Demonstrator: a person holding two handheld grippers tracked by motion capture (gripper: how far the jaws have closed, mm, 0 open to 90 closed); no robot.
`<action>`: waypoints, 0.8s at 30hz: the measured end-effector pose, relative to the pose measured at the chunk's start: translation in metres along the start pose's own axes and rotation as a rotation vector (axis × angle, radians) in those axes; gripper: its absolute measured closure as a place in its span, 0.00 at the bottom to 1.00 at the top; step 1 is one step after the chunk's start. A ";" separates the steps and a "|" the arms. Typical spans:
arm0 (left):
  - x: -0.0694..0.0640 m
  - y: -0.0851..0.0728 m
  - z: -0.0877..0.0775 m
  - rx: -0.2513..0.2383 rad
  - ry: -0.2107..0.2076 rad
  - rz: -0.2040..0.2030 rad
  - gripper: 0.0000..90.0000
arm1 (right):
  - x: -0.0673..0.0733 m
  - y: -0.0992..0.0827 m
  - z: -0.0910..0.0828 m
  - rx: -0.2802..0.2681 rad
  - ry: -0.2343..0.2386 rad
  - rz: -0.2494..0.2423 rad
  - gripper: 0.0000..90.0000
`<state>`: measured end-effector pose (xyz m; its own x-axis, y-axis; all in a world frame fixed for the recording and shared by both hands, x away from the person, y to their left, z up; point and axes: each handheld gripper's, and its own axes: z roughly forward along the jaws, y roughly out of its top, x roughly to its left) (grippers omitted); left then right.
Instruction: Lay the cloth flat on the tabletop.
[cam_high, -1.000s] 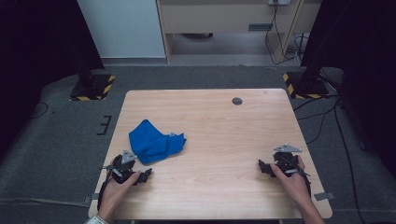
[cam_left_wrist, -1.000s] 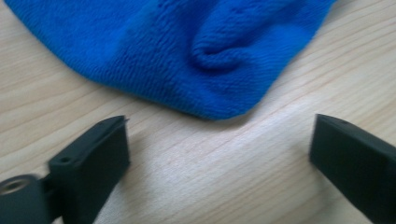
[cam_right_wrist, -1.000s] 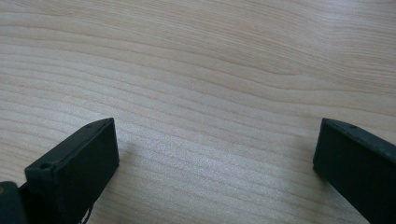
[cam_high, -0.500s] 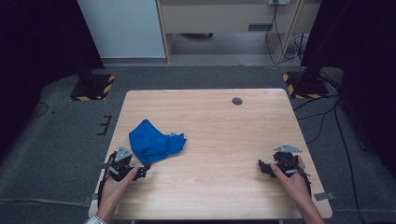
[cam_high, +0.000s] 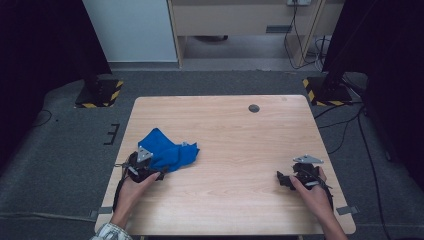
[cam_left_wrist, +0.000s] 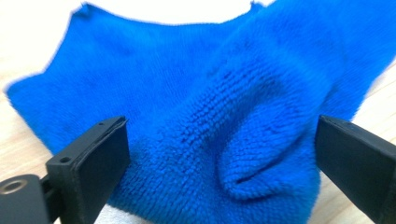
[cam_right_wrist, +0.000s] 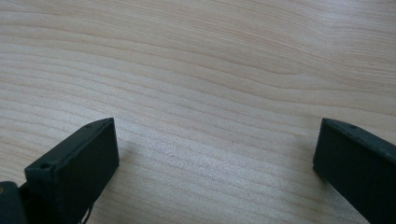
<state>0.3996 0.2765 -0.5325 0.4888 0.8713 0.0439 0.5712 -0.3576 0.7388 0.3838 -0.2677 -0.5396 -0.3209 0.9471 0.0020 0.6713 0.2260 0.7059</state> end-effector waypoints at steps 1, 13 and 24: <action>0.000 0.000 0.000 0.000 0.000 0.000 0.06 | 0.000 0.000 0.000 0.000 0.000 0.000 0.01; 0.008 0.000 -0.004 0.001 -0.010 -0.045 0.71 | 0.000 0.000 0.000 0.000 0.000 0.000 0.01; 0.002 0.011 -0.018 -0.071 -0.060 -0.093 0.83 | 0.000 0.000 0.000 0.000 0.000 0.000 0.01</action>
<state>0.3948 0.2805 -0.5124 0.4760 0.8770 -0.0660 0.5689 -0.2498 0.7835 0.3838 -0.2677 -0.5396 -0.3211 0.9471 0.0019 0.6712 0.2262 0.7059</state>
